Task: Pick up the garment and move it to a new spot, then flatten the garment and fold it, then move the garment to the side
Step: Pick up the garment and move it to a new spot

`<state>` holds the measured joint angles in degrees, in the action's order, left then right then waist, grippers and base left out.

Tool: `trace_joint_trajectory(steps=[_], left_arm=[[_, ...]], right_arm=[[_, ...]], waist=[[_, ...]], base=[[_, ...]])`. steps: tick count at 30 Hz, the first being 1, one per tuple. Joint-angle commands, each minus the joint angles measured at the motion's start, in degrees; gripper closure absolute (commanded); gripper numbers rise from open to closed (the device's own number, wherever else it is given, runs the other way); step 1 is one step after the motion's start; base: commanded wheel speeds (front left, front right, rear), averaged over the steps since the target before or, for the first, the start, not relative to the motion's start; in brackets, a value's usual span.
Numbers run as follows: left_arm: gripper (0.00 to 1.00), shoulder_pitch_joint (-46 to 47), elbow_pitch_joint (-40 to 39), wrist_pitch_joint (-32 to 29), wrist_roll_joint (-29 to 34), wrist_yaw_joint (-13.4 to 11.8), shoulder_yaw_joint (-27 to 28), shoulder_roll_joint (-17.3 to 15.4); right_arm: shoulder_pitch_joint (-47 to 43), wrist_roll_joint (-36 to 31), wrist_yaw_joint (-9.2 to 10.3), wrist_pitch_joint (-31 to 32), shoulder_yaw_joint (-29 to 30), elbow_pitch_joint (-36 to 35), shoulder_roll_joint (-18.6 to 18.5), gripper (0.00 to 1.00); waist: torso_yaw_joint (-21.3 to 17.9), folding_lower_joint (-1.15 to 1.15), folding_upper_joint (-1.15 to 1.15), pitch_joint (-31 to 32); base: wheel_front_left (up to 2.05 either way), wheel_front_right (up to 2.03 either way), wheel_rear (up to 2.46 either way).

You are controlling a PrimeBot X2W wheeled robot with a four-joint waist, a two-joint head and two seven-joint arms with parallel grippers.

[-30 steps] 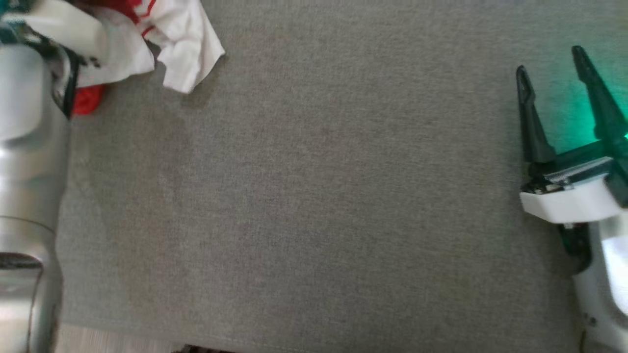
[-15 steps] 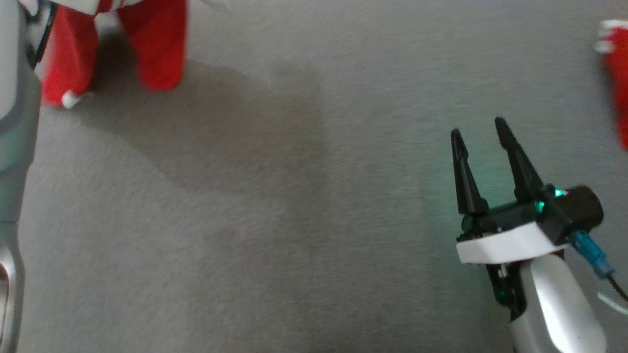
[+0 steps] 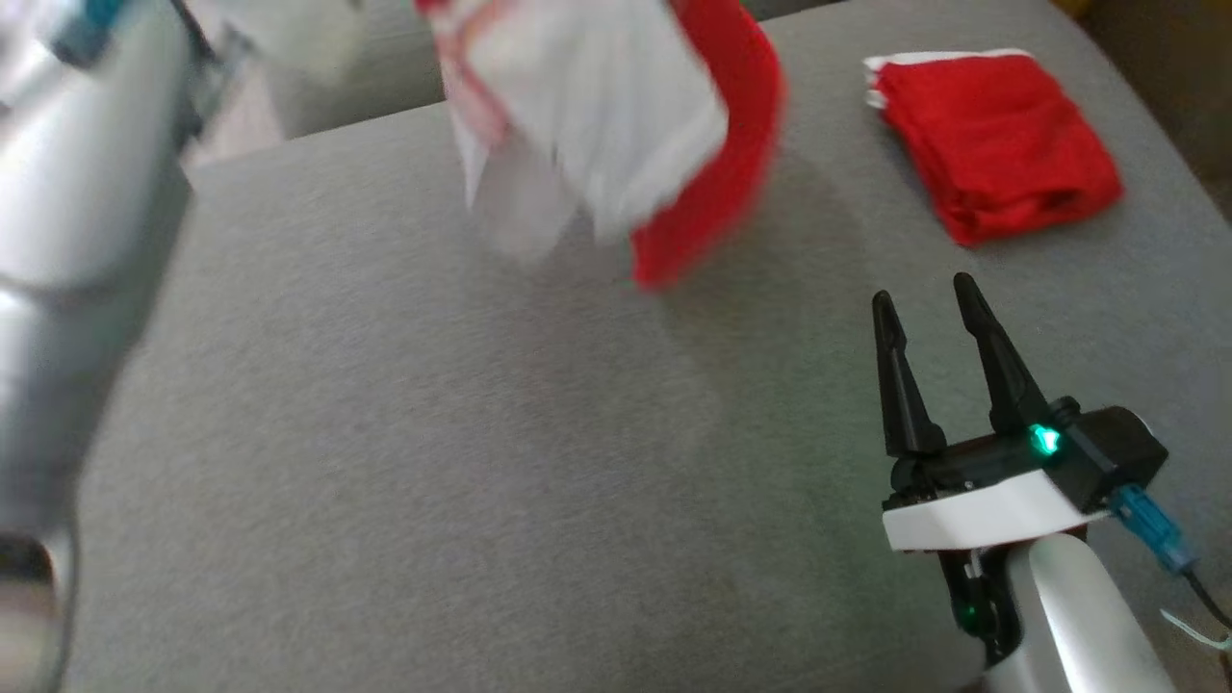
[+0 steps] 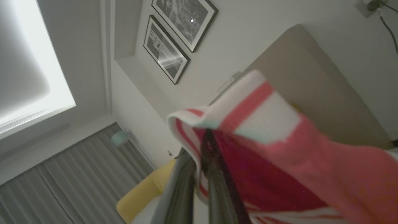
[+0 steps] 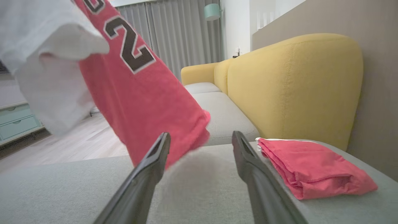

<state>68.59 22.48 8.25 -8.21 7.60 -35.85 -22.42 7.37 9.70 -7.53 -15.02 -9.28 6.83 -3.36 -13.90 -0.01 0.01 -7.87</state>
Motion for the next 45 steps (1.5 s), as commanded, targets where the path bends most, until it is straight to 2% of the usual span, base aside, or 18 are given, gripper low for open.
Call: trace_joint_trajectory(steps=[1,6,10,11,12,17,20,28,34,39,45], left_arm=[[1.0,-1.6,-1.1,-0.6,-1.1,-0.1,0.8,-2.3],[1.0,-14.3,1.1,0.1,-4.3,-0.4,-2.9,-1.6],[1.0,-23.0,6.6,3.1,-5.9,-3.3,-3.7,0.1],[0.65,-24.6,8.1,3.9,-6.1,-4.6,-3.5,0.5],[0.0,-26.0,9.6,4.6,-6.5,-6.1,-2.9,1.0],[0.0,-32.7,12.3,6.6,-8.8,-12.1,0.6,4.4],[0.0,-38.1,8.1,6.7,-9.0,-15.0,3.3,5.9],[0.0,-55.8,-4.5,6.7,-9.4,-18.8,12.4,9.5],[0.0,-68.0,-17.4,6.7,-5.6,-20.2,20.0,14.1],[0.0,-74.1,-22.5,6.7,-3.1,-20.3,23.7,16.9],[0.0,-78.3,-23.2,6.7,-0.1,-18.9,26.0,18.6]], right_arm=[[0.8,0.5,0.04,0.0,-1.6,-2.3,0.5,0.0],[0.9,0.7,0.04,0.0,-1.9,-1.9,0.5,0.0],[1.2,0.9,0.04,0.0,-2.6,-0.9,0.5,0.0],[1.3,0.9,0.04,0.0,-2.7,-0.7,0.5,0.0],[1.4,1.0,0.04,0.0,-2.9,-0.5,0.5,0.0],[0.8,0.5,0.04,0.0,-1.7,1.2,0.5,0.0],[-0.4,-0.2,0.04,0.0,-0.7,2.3,0.5,0.0],[-4.5,-2.3,0.04,0.0,2.4,4.1,0.5,0.0],[-7.7,-2.9,0.04,0.0,4.2,3.5,0.5,0.0],[-9.4,-3.5,0.04,0.0,4.4,2.8,0.5,0.0],[-11.2,-3.5,0.04,0.0,3.7,2.5,0.5,0.0]], waist=[[-1.9,0.01,-0.01,-0.3],[-2.8,0.01,-0.01,-3.0],[-2.6,0.01,-0.01,-5.2],[-2.4,0.01,-0.01,-5.5],[-2.2,0.01,-0.01,-5.8],[0.9,0.01,-0.01,-5.1],[3.3,0.01,-0.01,-3.1],[10.3,0.01,-0.01,3.7],[13.7,0.01,-0.01,7.9],[14.8,0.01,-0.01,9.3],[15.2,0.01,-0.01,10.2]], base=[[0.0,0.0,0.0],[0.0,0.0,0.0],[0.0,0.0,0.0],[0.0,0.0,0.0],[0.0,0.0,0.0],[0.0,0.0,0.0],[0.0,0.0,0.0],[0.0,0.0,0.0],[0.0,0.0,0.0],[0.0,0.0,0.0],[0.0,0.0,0.0]])
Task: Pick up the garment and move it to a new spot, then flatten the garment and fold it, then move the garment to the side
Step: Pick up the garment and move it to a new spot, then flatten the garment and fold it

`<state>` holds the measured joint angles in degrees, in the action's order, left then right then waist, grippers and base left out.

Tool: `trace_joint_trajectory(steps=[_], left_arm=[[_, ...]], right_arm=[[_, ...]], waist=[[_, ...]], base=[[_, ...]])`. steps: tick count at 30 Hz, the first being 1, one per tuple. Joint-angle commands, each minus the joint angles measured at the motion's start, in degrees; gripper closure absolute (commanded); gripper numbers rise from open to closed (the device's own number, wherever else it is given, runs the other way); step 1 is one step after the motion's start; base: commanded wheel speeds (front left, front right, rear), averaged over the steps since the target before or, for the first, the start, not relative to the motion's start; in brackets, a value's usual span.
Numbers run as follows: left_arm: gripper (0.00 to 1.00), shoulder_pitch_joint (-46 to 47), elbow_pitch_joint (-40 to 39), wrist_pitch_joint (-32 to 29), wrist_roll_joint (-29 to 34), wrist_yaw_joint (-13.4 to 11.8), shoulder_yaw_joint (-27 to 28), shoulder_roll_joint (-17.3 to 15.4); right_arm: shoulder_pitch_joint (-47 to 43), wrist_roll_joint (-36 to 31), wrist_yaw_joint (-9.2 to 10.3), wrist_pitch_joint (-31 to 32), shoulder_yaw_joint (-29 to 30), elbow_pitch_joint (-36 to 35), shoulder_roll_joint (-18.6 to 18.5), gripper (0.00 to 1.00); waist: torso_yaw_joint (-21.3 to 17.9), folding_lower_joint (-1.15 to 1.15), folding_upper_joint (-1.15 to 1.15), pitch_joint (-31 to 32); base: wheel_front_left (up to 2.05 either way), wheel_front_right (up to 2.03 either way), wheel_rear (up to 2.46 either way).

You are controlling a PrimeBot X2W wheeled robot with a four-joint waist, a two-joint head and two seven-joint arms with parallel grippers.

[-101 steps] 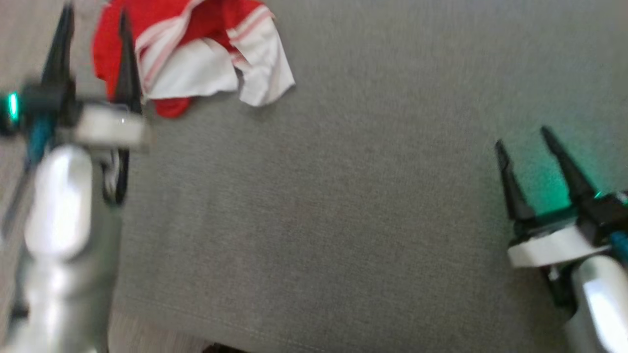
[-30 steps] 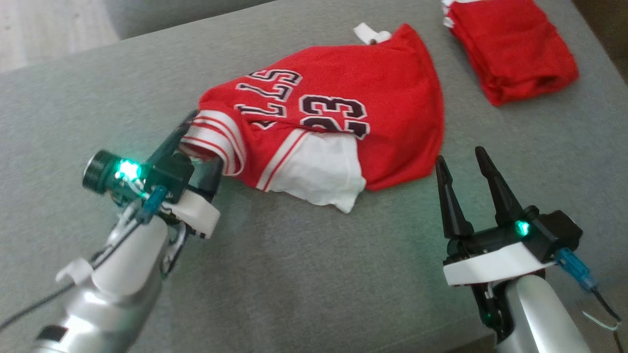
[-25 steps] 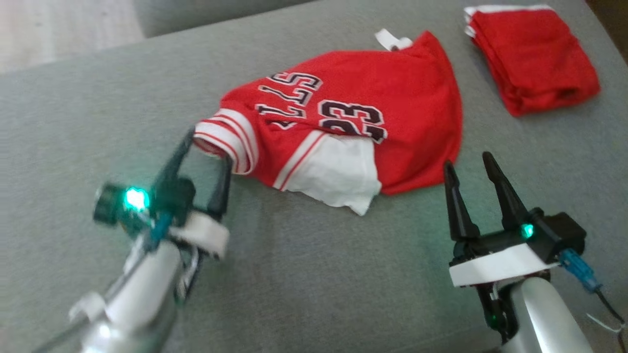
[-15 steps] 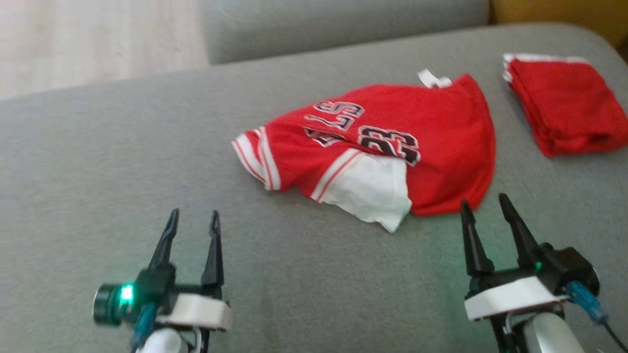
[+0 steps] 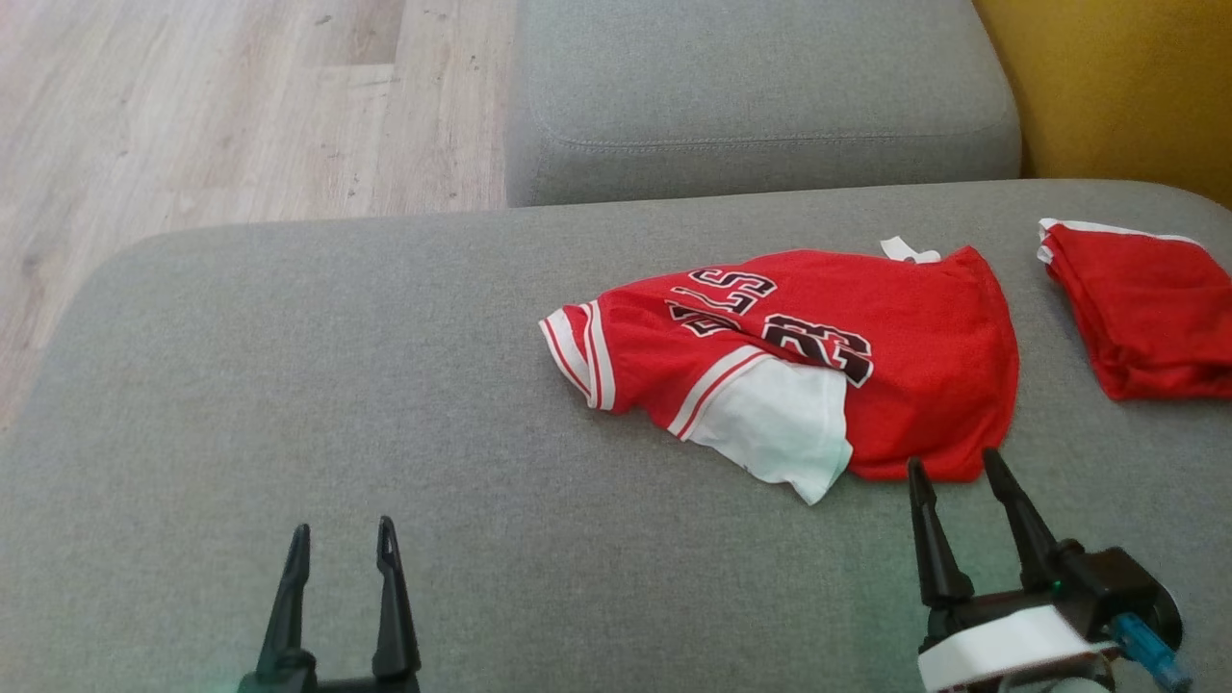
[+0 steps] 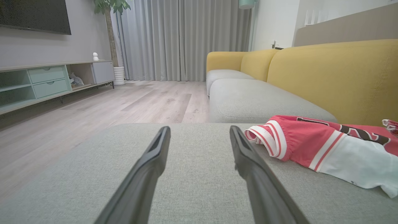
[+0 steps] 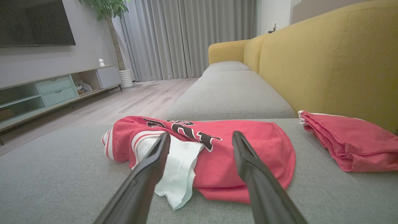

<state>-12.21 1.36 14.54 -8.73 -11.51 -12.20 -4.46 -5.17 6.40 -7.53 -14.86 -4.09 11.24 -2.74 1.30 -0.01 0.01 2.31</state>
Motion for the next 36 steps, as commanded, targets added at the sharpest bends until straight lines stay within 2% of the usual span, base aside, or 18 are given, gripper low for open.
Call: trace_joint_trajectory(steps=[1,9,31,36], left_arm=[[0.0,2.3,-2.1,0.5,0.8,0.4,2.6,0.8],[0.0,1.9,-2.1,0.5,2.6,1.5,4.2,1.4],[0.0,2.5,-0.8,0.5,4.4,4.1,3.5,1.6],[0.0,3.0,-1.0,0.5,4.9,3.9,3.4,1.6]], right_arm=[[1.2,-0.2,0.04,-0.1,-1.6,-1.9,-0.1,0.0],[1.0,0.1,0.04,-0.1,-2.0,-1.9,-0.1,0.0],[1.0,0.1,0.04,-0.1,-2.7,-1.8,-0.1,0.0],[1.5,-0.1,0.04,-0.1,-3.0,-2.1,-0.1,0.0]], waist=[[0.0,0.01,-0.01,0.1],[-0.3,0.01,-0.01,0.0],[-1.5,0.01,-0.01,-1.2],[-2.3,0.01,-0.01,-2.6]], base=[[0.0,0.0,0.0],[0.0,0.0,0.0],[0.0,0.0,0.0],[0.0,0.0,0.0]])
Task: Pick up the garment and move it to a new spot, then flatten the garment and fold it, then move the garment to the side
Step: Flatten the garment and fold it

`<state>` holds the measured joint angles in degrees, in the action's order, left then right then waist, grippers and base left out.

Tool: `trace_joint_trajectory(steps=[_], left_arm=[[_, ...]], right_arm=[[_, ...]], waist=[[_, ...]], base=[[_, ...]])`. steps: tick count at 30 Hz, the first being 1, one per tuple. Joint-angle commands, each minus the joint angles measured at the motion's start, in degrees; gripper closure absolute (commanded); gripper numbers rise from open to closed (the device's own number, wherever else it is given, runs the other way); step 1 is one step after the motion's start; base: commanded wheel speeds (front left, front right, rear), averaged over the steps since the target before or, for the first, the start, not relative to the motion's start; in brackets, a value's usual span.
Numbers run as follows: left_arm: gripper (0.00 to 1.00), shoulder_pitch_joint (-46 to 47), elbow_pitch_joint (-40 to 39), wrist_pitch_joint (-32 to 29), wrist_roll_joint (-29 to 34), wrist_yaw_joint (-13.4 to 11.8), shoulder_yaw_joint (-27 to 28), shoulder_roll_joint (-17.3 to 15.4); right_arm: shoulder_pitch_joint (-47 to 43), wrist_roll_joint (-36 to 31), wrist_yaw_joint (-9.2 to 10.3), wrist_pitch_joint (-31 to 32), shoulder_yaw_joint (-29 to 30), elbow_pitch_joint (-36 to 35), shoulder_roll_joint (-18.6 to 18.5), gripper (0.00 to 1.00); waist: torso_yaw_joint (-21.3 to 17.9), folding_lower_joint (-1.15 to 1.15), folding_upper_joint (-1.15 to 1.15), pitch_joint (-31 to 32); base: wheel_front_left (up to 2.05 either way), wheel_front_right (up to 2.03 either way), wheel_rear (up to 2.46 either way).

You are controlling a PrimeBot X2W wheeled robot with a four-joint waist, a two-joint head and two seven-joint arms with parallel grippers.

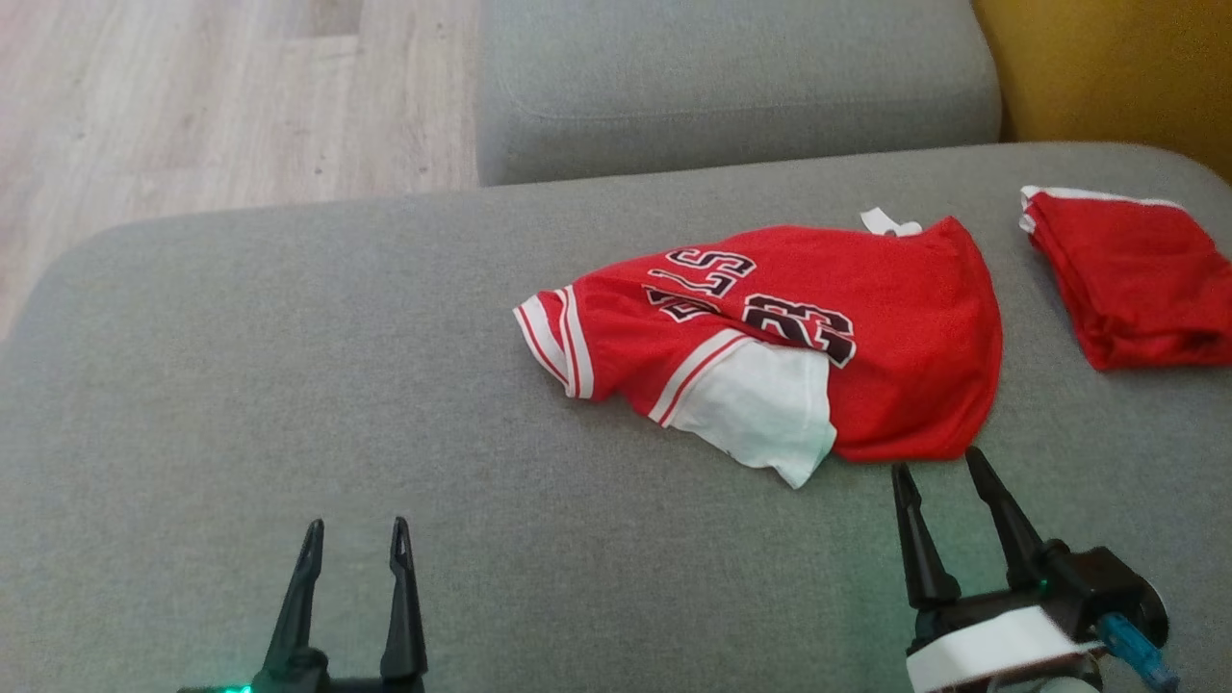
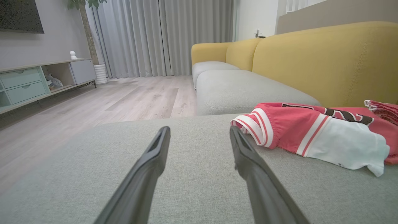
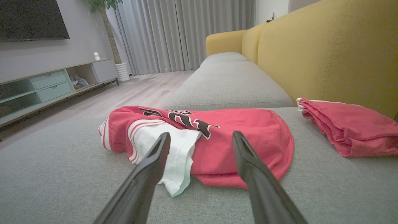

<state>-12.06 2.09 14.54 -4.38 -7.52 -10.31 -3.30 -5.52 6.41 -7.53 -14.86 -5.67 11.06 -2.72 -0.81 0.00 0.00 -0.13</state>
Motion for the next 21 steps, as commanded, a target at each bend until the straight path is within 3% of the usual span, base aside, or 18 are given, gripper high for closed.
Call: trace_joint_trajectory(steps=[1,10,17,21], left_arm=[[0.0,3.0,-1.6,0.5,0.3,-0.1,1.6,0.4],[0.0,12.5,7.4,0.5,-0.6,4.8,-1.9,0.4],[0.0,27.0,23.6,0.5,-1.0,9.5,-6.3,0.4],[0.0,34.0,32.5,0.3,-1.3,10.8,-7.0,0.4]], right_arm=[[1.9,-0.1,0.04,-0.1,-1.5,-2.1,-0.2,0.0],[5.6,-0.4,0.04,-0.1,-3.1,-3.8,-0.2,0.0],[9.1,-0.6,0.04,-0.1,-4.8,-4.1,-0.2,0.0],[10.3,-0.6,0.04,-0.1,-5.2,-4.1,-0.2,0.0]], waist=[[-0.5,0.0,0.0,-0.6],[-4.6,0.0,0.0,-8.4],[-9.5,0.0,0.0,-13.6],[-12.4,0.0,0.0,-15.5]], base=[[0.0,0.0,0.0],[0.0,0.0,0.0],[0.0,0.0,0.0],[0.0,0.0,0.0]])
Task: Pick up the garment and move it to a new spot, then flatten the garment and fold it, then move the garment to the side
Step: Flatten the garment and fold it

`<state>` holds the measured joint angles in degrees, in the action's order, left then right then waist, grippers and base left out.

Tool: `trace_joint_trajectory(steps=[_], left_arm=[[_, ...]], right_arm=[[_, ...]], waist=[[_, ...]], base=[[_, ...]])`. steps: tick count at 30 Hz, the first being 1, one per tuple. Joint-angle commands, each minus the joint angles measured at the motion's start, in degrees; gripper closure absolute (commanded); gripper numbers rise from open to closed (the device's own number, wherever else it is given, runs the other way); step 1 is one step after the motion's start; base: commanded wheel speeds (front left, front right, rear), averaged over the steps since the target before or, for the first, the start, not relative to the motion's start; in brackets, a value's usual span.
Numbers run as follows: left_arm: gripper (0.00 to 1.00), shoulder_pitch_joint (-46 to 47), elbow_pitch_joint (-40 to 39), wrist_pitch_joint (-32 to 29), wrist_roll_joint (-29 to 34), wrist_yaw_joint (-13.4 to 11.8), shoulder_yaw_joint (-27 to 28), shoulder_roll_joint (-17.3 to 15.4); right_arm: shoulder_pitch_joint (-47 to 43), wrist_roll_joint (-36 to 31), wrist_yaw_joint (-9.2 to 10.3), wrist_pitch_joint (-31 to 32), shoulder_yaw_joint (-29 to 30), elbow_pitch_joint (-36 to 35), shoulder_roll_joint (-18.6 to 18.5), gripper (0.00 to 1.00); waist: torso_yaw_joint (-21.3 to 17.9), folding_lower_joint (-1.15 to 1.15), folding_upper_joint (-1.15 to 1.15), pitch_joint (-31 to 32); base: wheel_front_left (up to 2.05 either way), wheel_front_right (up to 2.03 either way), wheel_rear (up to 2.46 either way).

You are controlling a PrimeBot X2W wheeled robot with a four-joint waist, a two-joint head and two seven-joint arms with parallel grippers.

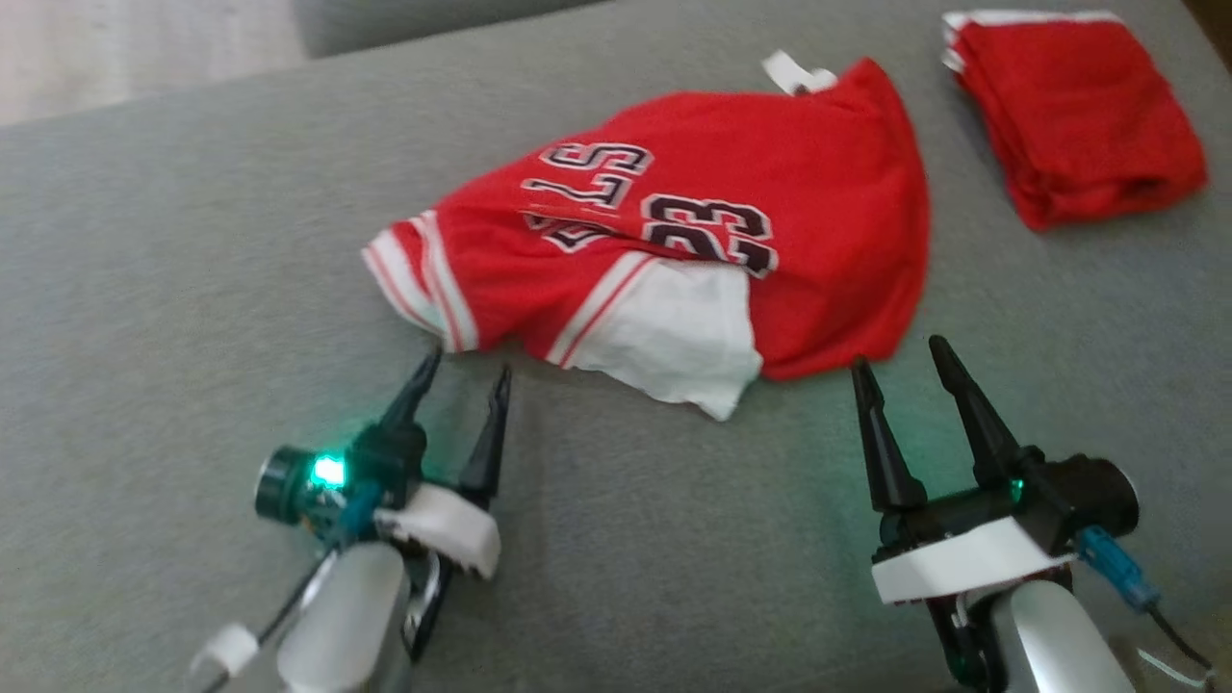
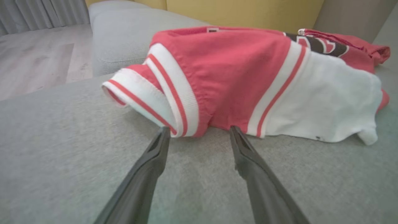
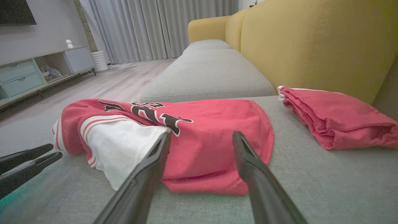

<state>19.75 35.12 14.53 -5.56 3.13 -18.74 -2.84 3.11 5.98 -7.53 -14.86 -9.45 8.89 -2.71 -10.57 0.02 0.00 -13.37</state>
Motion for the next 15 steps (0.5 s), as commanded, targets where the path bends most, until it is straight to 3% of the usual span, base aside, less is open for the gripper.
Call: trace_joint_trajectory(steps=[1,5,6,7,15], left_arm=[[0.0,3.6,1.1,0.4,0.0,0.2,1.5,-0.2],[0.0,7.8,4.2,0.4,0.4,0.4,1.6,-0.9],[0.43,8.4,3.9,0.4,0.6,0.5,1.6,-1.2],[1.0,8.7,3.6,0.4,0.9,0.7,1.5,-1.5],[1.0,10.3,-8.6,0.5,2.1,3.5,-3.4,-1.9]], right_arm=[[1.8,-0.2,0.04,-0.1,-1.5,-1.9,-0.2,0.0],[1.9,-0.1,0.04,-0.1,-1.5,-2.0,-0.2,0.0],[1.9,-0.1,0.04,-0.1,-1.5,-1.9,-0.2,0.0],[1.8,0.0,0.04,-0.1,-1.6,-1.9,-0.2,0.0],[0.9,0.8,0.04,-0.1,-1.9,-1.3,-0.2,0.0]], waist=[[-3.3,-0.02,0.0,-2.7],[-5.1,-0.02,0.0,-3.6],[-5.4,-0.02,0.0,-3.6],[-5.6,-0.02,0.0,-3.6],[-6.3,-0.02,0.0,0.0]], base=[[0.0,0.0,0.0],[0.0,0.0,0.0],[0.0,0.0,0.0],[0.0,0.0,0.0],[0.0,0.0,0.0]])
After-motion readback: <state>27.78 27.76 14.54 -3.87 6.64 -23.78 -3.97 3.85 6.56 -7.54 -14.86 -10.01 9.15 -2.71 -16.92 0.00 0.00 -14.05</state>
